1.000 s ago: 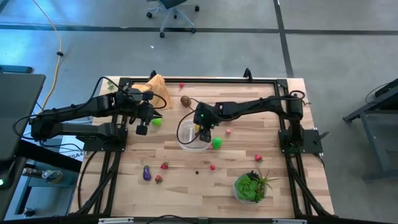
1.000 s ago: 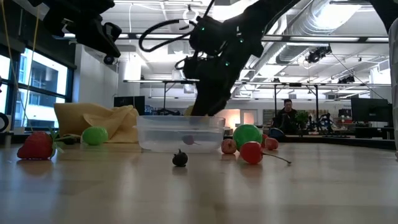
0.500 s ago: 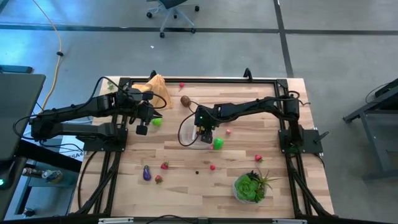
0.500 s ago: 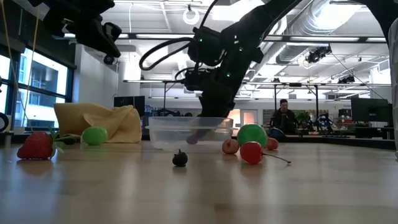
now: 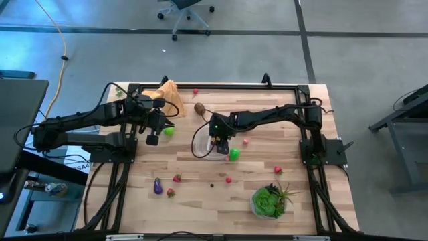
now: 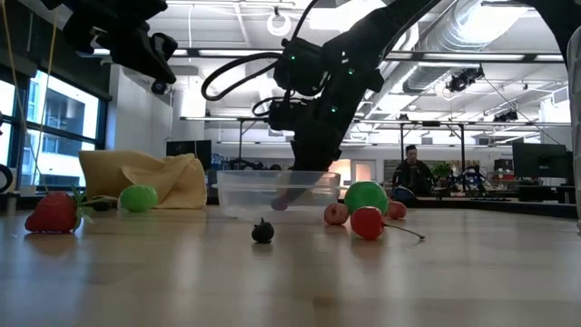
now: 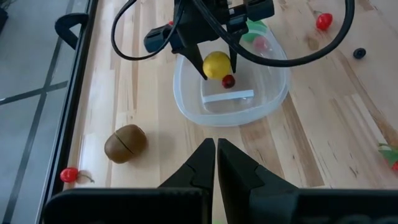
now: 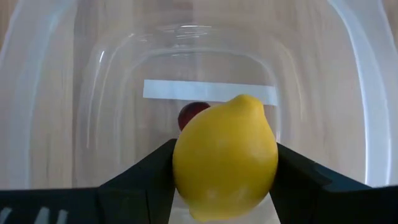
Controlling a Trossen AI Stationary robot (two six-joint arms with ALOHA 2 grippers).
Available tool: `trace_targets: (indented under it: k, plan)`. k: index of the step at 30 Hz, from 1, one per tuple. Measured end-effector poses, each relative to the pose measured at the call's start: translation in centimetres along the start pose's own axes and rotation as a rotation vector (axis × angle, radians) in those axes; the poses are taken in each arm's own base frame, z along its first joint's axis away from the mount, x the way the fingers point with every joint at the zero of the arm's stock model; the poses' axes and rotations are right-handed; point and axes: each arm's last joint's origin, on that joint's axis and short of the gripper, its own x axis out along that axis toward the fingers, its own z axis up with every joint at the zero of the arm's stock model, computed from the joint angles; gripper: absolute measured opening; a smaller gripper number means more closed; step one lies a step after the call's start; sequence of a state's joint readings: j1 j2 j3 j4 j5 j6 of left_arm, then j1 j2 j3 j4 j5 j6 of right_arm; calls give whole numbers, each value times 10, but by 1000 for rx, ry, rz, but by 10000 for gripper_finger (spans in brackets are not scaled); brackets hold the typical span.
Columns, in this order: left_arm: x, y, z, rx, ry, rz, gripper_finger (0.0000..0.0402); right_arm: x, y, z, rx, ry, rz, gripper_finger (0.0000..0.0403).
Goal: Pick and placing Produce into tupperware
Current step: Put the lemon into the transparent bin, then put the top strawberry into the transparent bin
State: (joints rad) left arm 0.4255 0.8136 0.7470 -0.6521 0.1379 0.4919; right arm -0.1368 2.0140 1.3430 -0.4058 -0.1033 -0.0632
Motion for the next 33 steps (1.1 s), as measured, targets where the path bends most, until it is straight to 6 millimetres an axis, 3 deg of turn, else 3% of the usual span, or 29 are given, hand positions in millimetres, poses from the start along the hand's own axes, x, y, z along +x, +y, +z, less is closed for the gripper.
trace_targets:
  k: [14, 24, 28, 33]
  plan:
    - [0, 0, 0, 0, 0, 0, 10, -3, 1, 0, -15, 17, 9, 268]
    - [0, 0, 0, 0, 0, 0, 10, -51, 6, 26, -60, 30, -115, 263]
    - [0, 0, 0, 0, 0, 0, 10, -70, -1, 14, 11, 117, -199, 263]
    - [0, 0, 0, 0, 0, 0, 10, -86, -20, -14, 113, 185, -234, 263]
